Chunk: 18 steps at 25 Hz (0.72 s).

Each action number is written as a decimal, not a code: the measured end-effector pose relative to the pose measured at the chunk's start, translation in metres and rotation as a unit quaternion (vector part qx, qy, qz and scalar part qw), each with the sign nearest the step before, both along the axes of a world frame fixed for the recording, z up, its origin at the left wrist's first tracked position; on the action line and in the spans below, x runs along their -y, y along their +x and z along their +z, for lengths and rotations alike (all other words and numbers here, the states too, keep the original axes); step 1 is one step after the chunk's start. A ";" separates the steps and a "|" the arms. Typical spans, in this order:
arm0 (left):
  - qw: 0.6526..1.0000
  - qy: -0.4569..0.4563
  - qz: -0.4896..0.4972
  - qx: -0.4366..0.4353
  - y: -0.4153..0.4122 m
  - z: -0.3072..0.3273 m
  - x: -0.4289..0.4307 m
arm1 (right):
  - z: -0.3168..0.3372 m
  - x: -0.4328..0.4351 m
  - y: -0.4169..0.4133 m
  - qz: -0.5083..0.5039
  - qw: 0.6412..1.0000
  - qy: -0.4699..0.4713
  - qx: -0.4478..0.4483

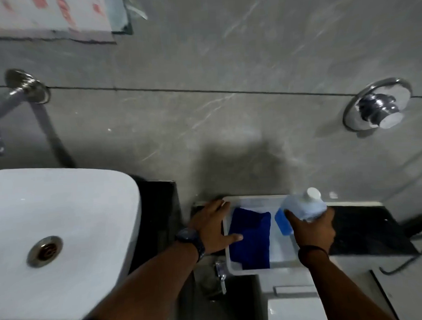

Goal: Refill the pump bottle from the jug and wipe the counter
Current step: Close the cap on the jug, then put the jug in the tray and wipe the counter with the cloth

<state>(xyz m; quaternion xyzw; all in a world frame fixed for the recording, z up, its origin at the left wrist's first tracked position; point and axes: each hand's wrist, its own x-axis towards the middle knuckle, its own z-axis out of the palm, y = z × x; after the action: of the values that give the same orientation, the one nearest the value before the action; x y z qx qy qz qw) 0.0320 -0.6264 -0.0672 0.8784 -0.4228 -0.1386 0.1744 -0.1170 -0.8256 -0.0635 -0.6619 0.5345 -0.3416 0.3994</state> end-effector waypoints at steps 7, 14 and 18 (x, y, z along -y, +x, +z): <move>0.997 0.053 -0.015 0.047 0.029 -0.070 0.055 | -0.082 0.060 0.038 -0.035 0.999 0.034 -0.007; 0.993 0.111 -0.028 -0.021 0.031 -0.118 0.061 | -0.110 0.070 0.046 -0.050 0.998 0.022 0.018; 0.996 0.090 -0.018 0.001 0.031 -0.117 0.066 | -0.121 0.027 0.048 -0.098 0.990 0.032 -0.094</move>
<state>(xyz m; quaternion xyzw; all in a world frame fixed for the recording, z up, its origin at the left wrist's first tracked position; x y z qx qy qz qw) 0.0628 -0.6928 -0.1842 0.8831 -0.4241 -0.1783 0.0919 -0.0687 -0.8528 -0.1842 -0.6227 0.6422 -0.2980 0.3330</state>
